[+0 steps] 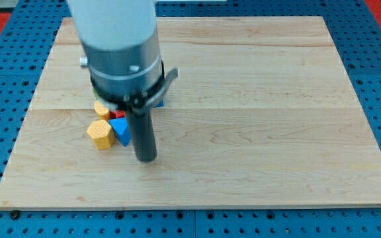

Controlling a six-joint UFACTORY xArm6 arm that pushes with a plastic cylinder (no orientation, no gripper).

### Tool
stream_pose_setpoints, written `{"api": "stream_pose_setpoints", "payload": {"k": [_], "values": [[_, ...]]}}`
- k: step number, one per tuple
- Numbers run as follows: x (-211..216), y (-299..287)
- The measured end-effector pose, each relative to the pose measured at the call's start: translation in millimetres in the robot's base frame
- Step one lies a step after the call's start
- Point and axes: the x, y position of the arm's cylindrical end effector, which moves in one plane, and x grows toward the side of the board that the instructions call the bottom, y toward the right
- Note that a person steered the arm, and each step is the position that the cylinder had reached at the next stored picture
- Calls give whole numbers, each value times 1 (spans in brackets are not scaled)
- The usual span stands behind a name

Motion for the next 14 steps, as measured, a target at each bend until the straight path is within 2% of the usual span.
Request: {"api": "stream_pose_setpoints", "payload": {"k": [1,2,3,4,6,7,9,10,14], "values": [[1,-63],[-6,-85],[-7,-60],[-23,-72],[-20,-155],[-35,-132],[-53,-29],[-55,4],[-54,88]]}}
